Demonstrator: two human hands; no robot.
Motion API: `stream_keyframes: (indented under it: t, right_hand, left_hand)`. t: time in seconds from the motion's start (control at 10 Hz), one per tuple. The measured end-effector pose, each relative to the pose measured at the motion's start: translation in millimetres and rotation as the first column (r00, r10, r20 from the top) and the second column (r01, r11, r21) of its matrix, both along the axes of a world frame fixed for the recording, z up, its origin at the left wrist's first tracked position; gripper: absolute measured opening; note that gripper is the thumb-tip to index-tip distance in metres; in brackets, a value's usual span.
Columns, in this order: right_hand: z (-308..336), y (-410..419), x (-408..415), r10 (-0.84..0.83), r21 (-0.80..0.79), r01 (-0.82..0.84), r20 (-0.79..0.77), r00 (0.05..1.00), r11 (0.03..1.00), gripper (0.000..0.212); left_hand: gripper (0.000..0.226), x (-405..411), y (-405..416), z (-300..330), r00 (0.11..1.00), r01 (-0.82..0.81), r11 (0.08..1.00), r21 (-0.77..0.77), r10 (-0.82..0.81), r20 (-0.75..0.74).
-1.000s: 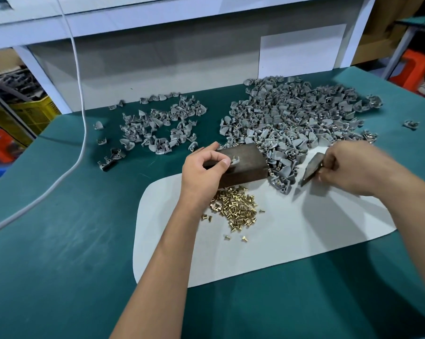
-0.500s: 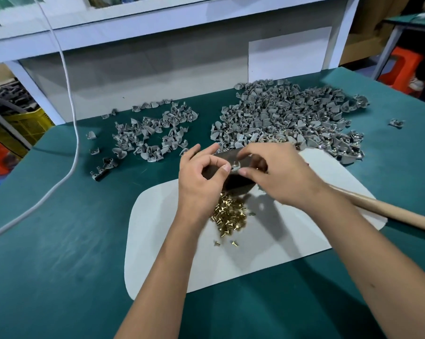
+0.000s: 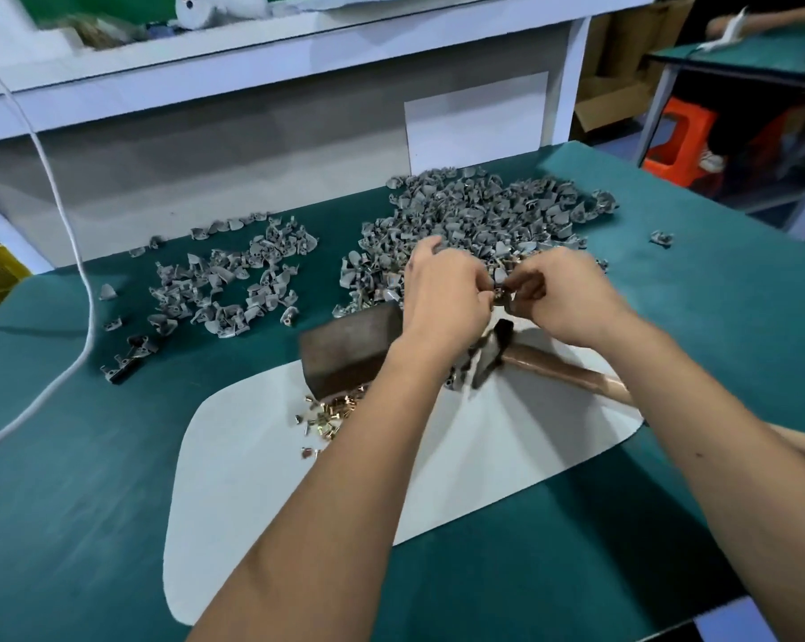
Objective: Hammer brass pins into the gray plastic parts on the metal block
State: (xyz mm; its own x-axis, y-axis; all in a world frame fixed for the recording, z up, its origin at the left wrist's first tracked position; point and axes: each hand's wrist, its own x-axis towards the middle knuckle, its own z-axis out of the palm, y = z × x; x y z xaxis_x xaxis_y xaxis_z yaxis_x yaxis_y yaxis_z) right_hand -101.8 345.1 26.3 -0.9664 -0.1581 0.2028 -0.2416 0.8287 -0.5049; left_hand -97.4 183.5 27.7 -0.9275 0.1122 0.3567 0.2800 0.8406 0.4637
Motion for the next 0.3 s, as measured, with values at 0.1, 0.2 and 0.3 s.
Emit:
stream_keyframes:
  t: [0.1,0.2,0.3]
  right_hand:
    - [-4.3,14.9,-14.6,-0.066,0.136,0.067,-0.01,0.998,0.988,0.02]
    - [-3.4,15.7,-18.8,-0.078,0.26,0.064,0.042,0.996,0.963,0.025]
    - [9.3,16.0,-16.9,-0.114,0.276,0.092,0.066,0.991,0.957,0.025]
  left_hand:
    - [0.005,-16.5,23.5,-6.3,0.998,0.0,0.985,-0.173,0.011,0.065]
    - [0.012,-16.3,34.3,-9.5,0.997,0.029,0.958,-0.285,-0.005,0.083]
    - [0.011,-19.0,27.7,-10.7,0.999,0.036,0.967,-0.251,-0.032,0.019]
